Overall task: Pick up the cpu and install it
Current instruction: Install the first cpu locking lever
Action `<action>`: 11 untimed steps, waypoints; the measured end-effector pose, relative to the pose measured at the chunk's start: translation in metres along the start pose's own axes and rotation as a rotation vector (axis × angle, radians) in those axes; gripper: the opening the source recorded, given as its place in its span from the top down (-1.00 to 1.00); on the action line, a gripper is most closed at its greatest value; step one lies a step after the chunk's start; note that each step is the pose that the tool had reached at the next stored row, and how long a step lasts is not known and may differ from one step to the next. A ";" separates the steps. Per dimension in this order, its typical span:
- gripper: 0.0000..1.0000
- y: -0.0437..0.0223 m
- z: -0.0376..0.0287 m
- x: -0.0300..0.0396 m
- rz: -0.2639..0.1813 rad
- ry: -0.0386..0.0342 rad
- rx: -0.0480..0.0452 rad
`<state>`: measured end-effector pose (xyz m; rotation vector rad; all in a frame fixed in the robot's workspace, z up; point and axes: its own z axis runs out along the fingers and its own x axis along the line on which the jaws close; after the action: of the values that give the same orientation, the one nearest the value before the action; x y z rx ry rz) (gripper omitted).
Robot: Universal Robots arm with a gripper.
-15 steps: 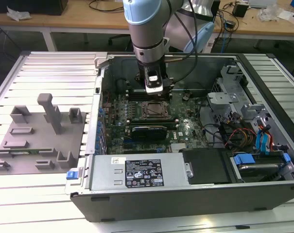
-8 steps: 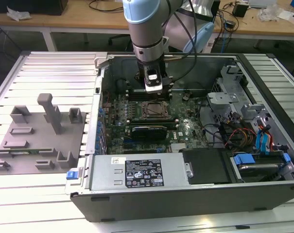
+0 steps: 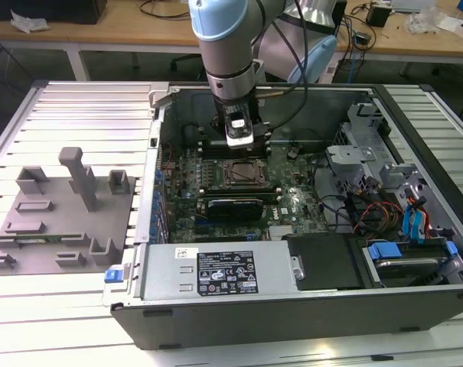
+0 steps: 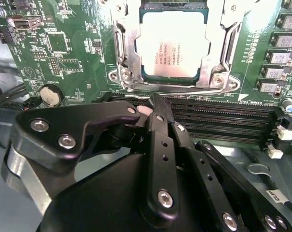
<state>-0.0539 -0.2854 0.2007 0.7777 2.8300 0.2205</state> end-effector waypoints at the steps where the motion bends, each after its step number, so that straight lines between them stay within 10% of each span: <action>1: 0.79 -0.0002 0.0007 0.0002 0.000 -0.0018 0.0008; 11: 0.79 -0.0014 0.0044 0.0006 -0.008 -0.0217 0.0236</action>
<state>-0.0541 -0.2859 0.1960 0.7686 2.8197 0.1766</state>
